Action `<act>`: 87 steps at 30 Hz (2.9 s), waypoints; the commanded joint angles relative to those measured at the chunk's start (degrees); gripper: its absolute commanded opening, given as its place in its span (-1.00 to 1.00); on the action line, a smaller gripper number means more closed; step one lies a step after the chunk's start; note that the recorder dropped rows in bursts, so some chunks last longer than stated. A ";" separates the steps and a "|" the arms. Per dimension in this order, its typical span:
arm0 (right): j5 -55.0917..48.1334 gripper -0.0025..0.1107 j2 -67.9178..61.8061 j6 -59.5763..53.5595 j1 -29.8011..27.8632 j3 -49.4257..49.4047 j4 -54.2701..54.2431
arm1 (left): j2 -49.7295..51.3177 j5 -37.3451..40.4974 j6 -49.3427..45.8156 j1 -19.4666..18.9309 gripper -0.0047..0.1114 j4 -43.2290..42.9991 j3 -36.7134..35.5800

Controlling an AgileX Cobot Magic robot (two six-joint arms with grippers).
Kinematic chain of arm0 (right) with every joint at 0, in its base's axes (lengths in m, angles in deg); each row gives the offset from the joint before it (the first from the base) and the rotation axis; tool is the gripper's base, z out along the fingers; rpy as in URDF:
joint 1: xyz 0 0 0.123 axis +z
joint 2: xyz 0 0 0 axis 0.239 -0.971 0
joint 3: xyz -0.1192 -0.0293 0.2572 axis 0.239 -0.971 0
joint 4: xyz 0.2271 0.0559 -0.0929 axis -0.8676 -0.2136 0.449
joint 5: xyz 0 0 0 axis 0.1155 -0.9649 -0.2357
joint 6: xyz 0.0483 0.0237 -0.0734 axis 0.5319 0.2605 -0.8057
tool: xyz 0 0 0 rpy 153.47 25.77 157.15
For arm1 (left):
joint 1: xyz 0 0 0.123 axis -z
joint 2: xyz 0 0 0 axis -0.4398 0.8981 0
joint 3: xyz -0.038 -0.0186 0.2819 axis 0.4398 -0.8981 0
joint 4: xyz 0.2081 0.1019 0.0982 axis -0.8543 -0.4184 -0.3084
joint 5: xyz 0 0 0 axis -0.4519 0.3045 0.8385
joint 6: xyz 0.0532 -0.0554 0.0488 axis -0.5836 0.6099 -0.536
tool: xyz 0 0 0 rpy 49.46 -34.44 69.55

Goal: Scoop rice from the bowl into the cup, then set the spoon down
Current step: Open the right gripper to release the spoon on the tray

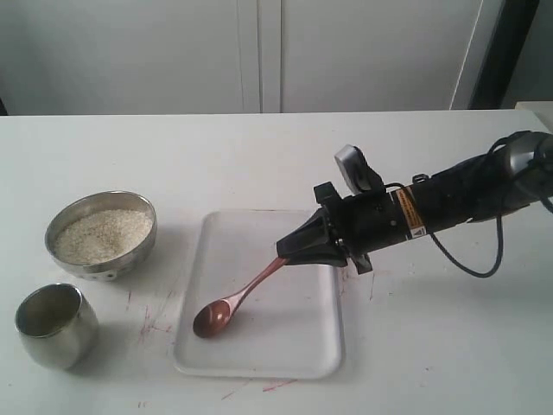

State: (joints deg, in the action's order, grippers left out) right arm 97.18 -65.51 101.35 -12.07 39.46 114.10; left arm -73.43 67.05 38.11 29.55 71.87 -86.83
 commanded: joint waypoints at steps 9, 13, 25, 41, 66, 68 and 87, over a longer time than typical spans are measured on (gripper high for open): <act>-1.45 -0.39 -1.76 -0.26 -0.39 0.15 1.14 | -0.24 0.18 0.11 -0.04 -0.67 0.52 0.19; -1.10 -0.38 -1.76 -0.26 -0.39 0.15 1.14 | -0.24 0.18 0.11 -0.04 -0.67 0.52 0.19; 1.27 -0.14 -1.60 -0.26 -0.39 0.15 -1.08 | -0.24 0.18 0.11 -0.04 -0.67 0.52 0.19; -1.87 -0.04 3.54 -0.26 -0.39 0.15 1.14 | -0.24 0.18 0.11 -0.04 -0.67 0.52 0.19; -8.49 -0.04 3.79 -8.58 -0.39 0.15 1.14 | -0.24 0.18 0.11 -0.04 -0.67 0.52 0.19; -8.38 -0.04 3.79 -10.43 -0.39 0.15 1.14 | -0.24 0.18 0.11 -0.04 -0.67 0.52 0.19; -8.04 -0.04 3.79 -34.11 -0.39 0.15 1.14 | -0.24 0.18 0.11 -0.04 -0.67 0.52 0.19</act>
State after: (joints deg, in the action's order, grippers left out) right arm 88.89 -62.37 72.26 -12.07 39.48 115.15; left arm -73.43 67.05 38.11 29.55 71.87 -86.83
